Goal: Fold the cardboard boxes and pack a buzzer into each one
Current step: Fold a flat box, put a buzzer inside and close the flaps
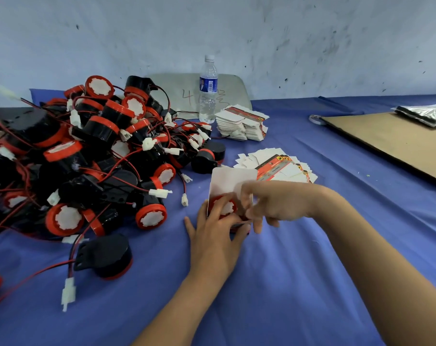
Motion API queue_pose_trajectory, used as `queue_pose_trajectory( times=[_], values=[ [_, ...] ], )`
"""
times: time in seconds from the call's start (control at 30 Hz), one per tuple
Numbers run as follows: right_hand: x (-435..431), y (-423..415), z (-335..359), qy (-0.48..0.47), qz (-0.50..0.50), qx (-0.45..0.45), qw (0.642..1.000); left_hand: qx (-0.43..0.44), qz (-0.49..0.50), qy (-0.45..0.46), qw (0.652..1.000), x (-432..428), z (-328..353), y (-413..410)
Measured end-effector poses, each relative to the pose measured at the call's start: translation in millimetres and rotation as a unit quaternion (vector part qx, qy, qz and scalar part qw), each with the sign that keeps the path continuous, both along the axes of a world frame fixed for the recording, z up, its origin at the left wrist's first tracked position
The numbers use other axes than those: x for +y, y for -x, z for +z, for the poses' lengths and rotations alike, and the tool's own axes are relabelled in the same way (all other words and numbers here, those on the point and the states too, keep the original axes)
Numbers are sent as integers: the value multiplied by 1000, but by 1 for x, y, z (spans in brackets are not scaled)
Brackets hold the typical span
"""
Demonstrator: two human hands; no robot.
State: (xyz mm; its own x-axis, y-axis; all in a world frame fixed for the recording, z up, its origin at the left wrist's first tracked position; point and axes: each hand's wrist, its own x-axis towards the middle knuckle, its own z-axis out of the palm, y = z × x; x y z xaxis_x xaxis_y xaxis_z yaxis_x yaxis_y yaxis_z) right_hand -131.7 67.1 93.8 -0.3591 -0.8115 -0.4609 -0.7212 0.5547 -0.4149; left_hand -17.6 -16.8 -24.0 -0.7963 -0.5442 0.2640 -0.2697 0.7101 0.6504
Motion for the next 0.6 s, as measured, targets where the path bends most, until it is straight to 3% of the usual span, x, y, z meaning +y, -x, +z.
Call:
queue_pose_trajectory(
  times=[0.13, 0.33, 0.43, 0.6],
  values=[
    [9, 5, -5, 169, -81, 31, 982, -29, 9, 18, 999, 4, -1, 2],
    [6, -3, -10, 194, -71, 77, 975, -11, -16, 2, 1000, 5, -4, 4],
    [4, -13, -25, 209, -60, 115, 969, 43, -7, -19, 999, 4, -4, 6],
    [13, -22, -45, 379, -154, 18, 912, 122, 19, -46, 991, 1, -4, 6]
  ],
)
